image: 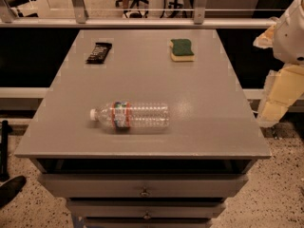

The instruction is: Move rxbar chocolate near water bottle

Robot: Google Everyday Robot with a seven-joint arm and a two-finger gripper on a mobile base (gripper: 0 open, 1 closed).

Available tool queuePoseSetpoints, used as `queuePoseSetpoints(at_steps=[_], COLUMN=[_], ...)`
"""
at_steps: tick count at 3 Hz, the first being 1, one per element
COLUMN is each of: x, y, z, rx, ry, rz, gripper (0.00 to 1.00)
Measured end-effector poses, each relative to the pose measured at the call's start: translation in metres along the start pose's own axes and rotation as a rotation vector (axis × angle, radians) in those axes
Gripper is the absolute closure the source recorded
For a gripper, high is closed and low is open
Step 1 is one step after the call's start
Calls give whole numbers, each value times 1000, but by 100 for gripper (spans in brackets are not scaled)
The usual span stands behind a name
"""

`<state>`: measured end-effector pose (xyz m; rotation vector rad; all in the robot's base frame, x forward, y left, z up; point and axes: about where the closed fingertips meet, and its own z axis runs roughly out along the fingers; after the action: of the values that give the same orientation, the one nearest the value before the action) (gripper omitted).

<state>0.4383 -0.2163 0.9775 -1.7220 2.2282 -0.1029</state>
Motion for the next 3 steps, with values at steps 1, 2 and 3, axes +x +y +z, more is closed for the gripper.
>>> queuePoseSetpoints(at_steps=[1,2,3], x=[0,-42,-91], y=[0,-35,-77], z=[0,28,67], rx=[0,-4,-19], ry=[0,-71,-162], rz=[0,-76,-140], gripper=[0,0,0])
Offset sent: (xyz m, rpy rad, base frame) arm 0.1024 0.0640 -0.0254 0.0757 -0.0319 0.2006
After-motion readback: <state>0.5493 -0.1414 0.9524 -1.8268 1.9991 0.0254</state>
